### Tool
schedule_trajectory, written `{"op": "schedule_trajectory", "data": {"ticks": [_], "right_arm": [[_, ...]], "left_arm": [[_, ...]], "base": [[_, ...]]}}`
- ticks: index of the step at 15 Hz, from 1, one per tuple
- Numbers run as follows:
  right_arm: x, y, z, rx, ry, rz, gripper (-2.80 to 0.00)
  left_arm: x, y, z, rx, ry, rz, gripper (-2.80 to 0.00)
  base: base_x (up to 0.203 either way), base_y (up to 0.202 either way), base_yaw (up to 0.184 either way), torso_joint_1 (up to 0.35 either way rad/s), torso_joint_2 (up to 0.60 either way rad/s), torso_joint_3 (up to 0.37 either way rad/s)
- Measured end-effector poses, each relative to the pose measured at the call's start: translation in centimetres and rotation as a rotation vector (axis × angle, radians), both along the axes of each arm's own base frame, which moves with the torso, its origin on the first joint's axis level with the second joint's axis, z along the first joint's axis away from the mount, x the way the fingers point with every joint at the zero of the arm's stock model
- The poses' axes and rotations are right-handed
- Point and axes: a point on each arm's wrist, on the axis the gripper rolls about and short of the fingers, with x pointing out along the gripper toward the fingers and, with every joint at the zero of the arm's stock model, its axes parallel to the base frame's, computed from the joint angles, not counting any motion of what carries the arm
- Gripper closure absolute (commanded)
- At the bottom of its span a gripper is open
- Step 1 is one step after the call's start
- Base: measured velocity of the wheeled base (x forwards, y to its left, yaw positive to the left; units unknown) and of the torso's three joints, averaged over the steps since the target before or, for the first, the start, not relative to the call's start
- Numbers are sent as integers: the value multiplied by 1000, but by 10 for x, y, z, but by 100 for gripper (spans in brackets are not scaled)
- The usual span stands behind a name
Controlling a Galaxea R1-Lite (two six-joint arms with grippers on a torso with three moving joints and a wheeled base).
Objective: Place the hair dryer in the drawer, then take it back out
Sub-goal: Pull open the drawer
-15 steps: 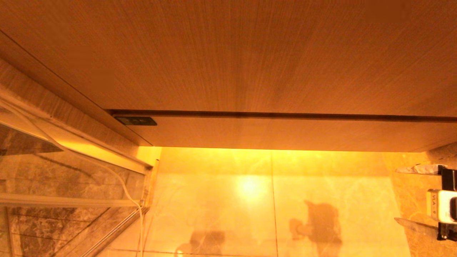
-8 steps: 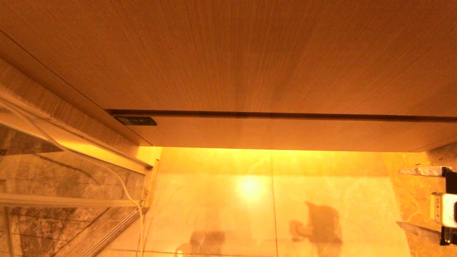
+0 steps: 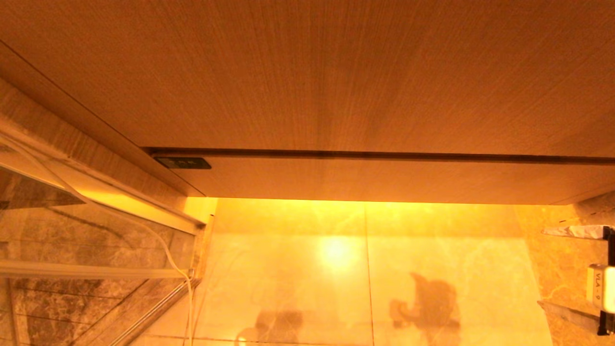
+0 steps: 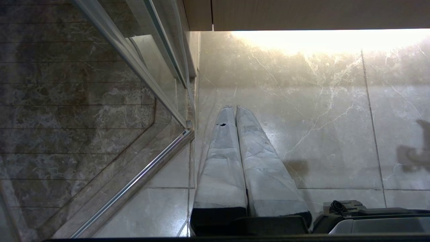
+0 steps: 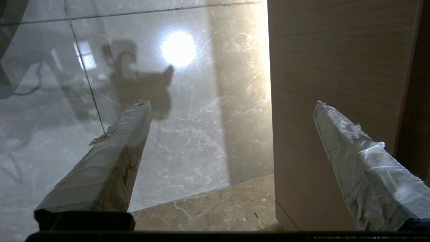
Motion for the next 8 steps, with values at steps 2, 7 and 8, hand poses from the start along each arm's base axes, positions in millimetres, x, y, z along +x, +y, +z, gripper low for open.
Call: {"op": "schedule_trajectory", "data": {"ticks": [2,7,8], "right_arm": [[0,0,1,1,-6,8,-280],[-1,1,3,0,-20,15,-280],[0,1,4,-1,-24,14,-280]], "left_arm": [[0,0,0,0,0,0,0],[0,0,0,0,0,0,0],[0,0,0,0,0,0,0]], "base": [[0,0,0,0,0,0],[0,0,0,0,0,0],[0,0,0,0,0,0]]}}
